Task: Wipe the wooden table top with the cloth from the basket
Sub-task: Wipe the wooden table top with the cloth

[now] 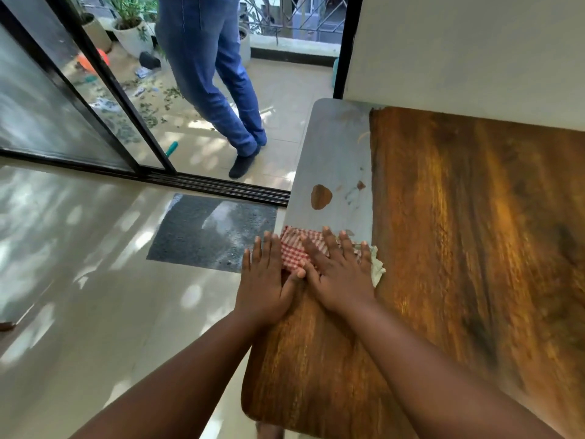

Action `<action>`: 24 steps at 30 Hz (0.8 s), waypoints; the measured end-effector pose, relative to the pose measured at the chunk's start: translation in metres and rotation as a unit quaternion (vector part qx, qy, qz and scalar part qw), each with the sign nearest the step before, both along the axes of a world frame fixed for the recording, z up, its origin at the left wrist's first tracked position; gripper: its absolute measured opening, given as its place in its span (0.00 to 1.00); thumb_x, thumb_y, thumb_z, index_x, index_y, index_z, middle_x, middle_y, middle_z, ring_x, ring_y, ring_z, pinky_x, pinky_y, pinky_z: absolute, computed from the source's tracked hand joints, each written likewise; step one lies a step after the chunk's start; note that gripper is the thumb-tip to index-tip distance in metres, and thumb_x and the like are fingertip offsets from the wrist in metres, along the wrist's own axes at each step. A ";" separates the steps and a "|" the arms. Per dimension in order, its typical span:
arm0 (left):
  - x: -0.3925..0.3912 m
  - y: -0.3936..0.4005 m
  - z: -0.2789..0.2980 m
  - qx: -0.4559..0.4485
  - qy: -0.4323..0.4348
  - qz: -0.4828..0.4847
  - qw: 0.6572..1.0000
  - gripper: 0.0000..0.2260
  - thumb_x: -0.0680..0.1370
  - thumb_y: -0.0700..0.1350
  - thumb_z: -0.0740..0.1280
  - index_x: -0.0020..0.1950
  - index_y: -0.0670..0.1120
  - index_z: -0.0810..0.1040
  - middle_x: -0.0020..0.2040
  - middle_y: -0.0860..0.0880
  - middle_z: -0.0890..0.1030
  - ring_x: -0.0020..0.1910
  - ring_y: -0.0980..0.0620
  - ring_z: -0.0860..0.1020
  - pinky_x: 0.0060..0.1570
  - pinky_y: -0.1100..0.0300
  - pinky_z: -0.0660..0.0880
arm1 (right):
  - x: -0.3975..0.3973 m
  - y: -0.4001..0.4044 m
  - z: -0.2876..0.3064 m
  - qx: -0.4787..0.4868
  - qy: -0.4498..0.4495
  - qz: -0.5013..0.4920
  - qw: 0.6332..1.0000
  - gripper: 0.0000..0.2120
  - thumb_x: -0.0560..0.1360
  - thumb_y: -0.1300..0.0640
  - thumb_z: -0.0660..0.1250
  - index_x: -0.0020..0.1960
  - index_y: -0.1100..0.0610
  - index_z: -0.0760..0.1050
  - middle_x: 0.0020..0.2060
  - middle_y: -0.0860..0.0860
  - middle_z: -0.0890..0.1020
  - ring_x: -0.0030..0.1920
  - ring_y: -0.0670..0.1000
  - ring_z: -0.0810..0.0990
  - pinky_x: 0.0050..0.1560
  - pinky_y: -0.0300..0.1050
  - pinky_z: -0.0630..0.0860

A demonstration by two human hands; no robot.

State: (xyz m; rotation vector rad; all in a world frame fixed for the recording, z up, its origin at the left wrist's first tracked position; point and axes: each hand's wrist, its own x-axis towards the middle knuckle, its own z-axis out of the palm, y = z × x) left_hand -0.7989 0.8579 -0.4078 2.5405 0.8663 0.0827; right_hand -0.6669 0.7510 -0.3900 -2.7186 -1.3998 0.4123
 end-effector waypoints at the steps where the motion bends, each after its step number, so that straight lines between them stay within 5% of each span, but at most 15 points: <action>1: 0.000 -0.002 -0.002 0.001 0.006 0.006 1.000 0.38 0.75 0.69 0.40 0.76 0.48 0.32 0.77 0.48 0.35 0.75 0.52 0.32 0.71 0.55 0.30 | 0.007 0.005 -0.001 0.000 0.002 -0.003 1.000 0.26 0.78 0.34 0.38 0.74 0.33 0.37 0.76 0.46 0.38 0.75 0.54 0.34 0.68 0.62 0.29; 16: 0.090 0.026 0.013 0.093 0.026 0.005 0.995 0.36 0.73 0.70 0.34 0.71 0.50 0.26 0.75 0.47 0.32 0.73 0.51 0.29 0.69 0.52 0.26 | 0.122 0.102 -0.010 0.013 -0.011 -0.009 1.000 0.26 0.77 0.33 0.37 0.74 0.34 0.40 0.77 0.47 0.40 0.75 0.55 0.36 0.67 0.63 0.28; 24: 0.140 0.061 0.010 0.135 0.028 -0.102 0.985 0.39 0.76 0.69 0.40 0.77 0.43 0.40 0.78 0.44 0.39 0.76 0.48 0.34 0.73 0.48 0.35 | 0.196 0.158 -0.010 0.016 -0.016 -0.017 1.000 0.26 0.77 0.33 0.38 0.74 0.34 0.42 0.77 0.48 0.43 0.76 0.55 0.38 0.68 0.63 0.32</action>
